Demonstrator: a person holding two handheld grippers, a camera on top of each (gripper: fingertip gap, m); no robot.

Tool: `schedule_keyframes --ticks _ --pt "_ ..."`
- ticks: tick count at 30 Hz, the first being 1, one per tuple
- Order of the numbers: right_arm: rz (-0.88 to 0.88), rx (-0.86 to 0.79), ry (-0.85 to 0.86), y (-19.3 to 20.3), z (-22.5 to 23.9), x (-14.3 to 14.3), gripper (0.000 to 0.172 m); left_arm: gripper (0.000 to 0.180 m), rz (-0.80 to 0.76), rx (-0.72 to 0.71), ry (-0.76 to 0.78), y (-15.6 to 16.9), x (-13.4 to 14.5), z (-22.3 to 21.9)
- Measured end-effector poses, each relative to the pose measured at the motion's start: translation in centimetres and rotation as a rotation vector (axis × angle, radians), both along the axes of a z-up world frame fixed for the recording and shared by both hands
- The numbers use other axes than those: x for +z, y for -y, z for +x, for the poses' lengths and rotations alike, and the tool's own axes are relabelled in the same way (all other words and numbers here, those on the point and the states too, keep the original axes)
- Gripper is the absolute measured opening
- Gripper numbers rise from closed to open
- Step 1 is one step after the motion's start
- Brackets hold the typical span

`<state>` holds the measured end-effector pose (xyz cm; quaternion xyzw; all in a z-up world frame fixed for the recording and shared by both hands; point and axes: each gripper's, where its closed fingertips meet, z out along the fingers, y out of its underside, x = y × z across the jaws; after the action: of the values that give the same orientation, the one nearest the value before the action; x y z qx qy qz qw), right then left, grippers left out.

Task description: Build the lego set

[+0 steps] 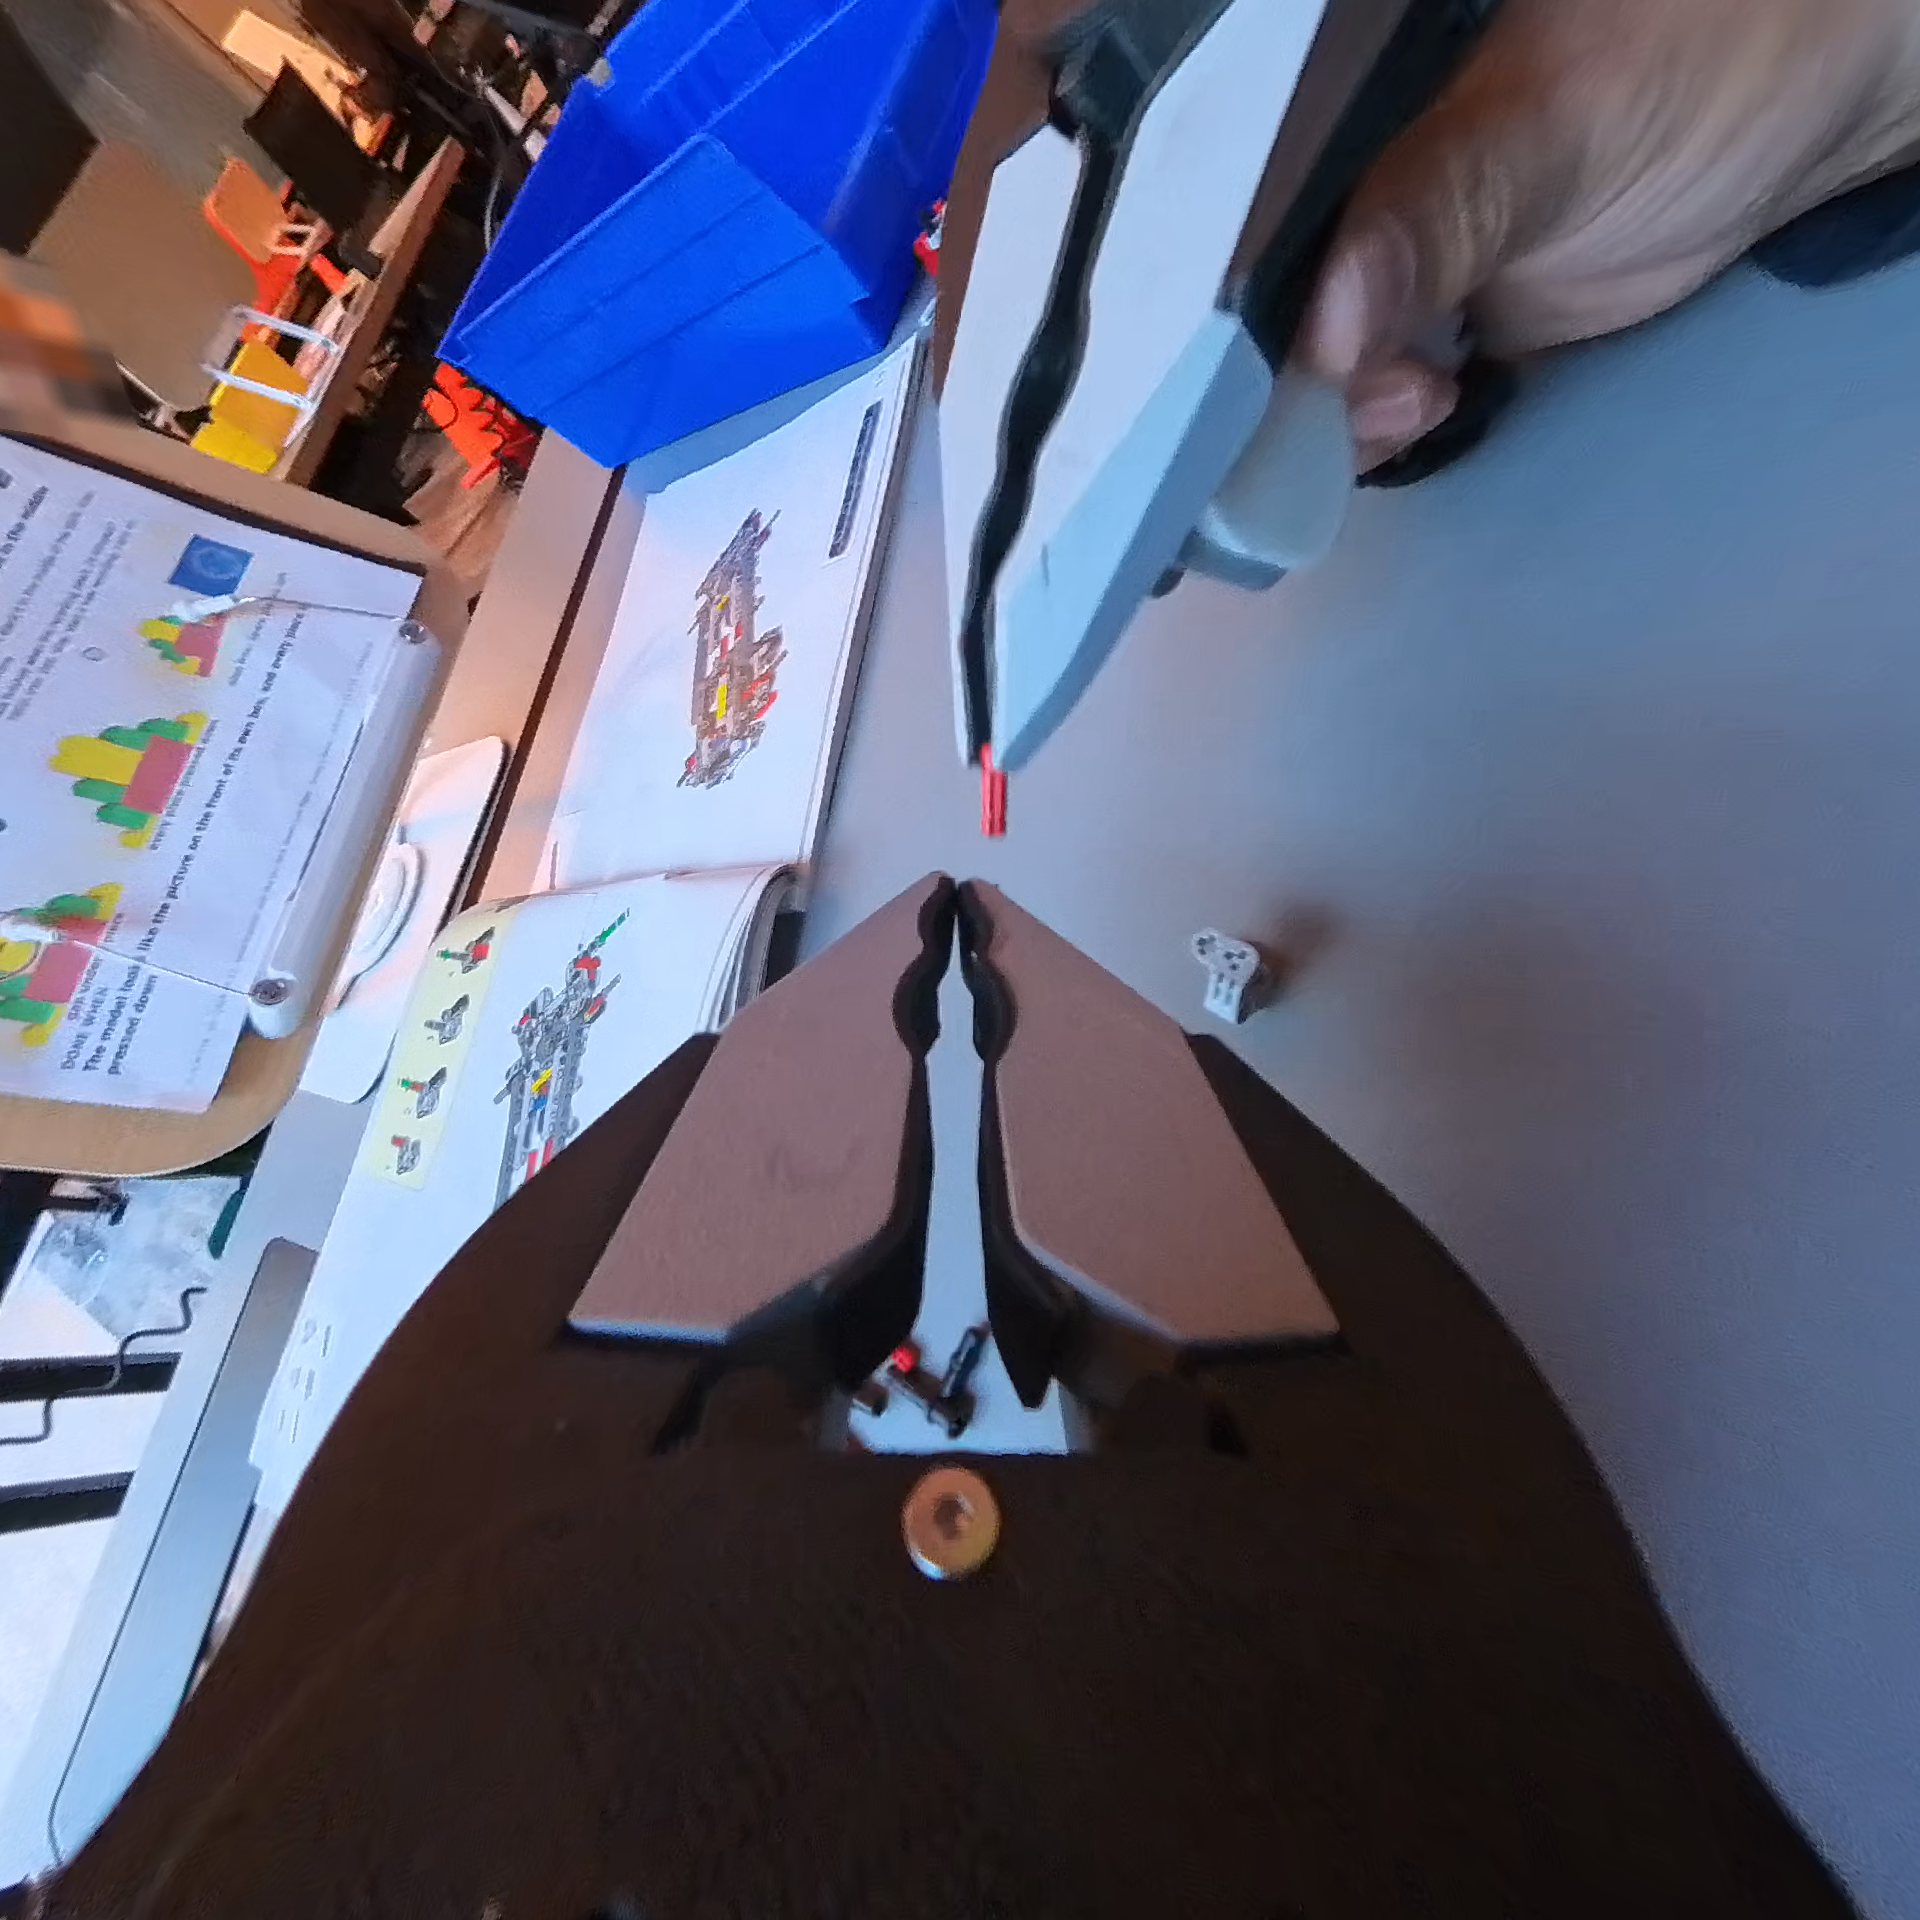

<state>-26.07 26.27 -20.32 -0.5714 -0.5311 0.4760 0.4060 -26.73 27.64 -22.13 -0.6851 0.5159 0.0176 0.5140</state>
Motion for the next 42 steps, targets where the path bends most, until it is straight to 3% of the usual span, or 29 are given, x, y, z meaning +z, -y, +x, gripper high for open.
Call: schedule_keyframes --ticks 7,25,27,30,32,36,42 --pt "-0.045 -0.003 -0.027 -0.4 0.3 0.4 0.0 0.011 0.012 -0.021 0.035 0.3 0.4 1.0" --pt "0.074 0.031 -0.017 0.8 0.0 0.3 0.0 0.002 0.028 -0.075 0.033 1.2 0.8 1.6" --pt "0.088 0.03 0.01 0.9 -0.1 -0.1 0.0 0.003 -0.028 -0.089 0.046 1.4 0.1 1.7" --pt "0.118 0.014 0.054 0.7 -0.2 -0.7 0.0 0.021 -0.167 -0.099 -0.021 1.8 -2.4 1.0" --pt "0.119 0.007 0.087 0.5 -0.1 -1.2 0.0 0.022 -0.329 -0.154 -0.024 3.2 -4.3 0.9" --pt "0.042 0.063 0.147 0.8 0.1 -2.3 0.0 0.03 -0.503 -0.142 -0.006 3.7 -6.3 0.7" --pt "0.004 0.088 0.297 1.1 0.5 -3.3 0.0 0.009 -0.474 -0.145 -0.009 3.6 -6.4 1.1"
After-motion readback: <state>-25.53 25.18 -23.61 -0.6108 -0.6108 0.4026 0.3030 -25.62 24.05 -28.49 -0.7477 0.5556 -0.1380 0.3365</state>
